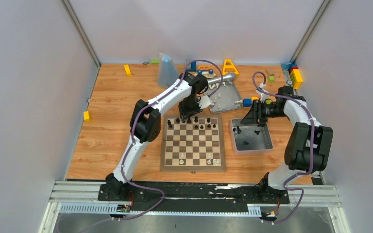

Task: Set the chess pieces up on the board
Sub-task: Place the chess piece on the chessboard.

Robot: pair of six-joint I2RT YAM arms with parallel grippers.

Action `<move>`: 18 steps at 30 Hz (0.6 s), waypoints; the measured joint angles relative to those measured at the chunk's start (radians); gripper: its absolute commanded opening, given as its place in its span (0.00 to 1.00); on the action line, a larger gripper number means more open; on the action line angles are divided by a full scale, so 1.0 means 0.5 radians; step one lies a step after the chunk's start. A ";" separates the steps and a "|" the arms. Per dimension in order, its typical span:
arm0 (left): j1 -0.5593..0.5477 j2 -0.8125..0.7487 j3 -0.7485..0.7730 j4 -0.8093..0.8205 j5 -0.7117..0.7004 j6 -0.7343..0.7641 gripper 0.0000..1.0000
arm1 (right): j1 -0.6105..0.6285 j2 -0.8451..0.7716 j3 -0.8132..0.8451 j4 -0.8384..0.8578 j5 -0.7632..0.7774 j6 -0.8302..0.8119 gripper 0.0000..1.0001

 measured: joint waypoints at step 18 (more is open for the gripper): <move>0.000 -0.252 -0.024 0.098 -0.045 -0.019 0.55 | 0.043 -0.004 -0.128 0.177 0.538 0.024 0.40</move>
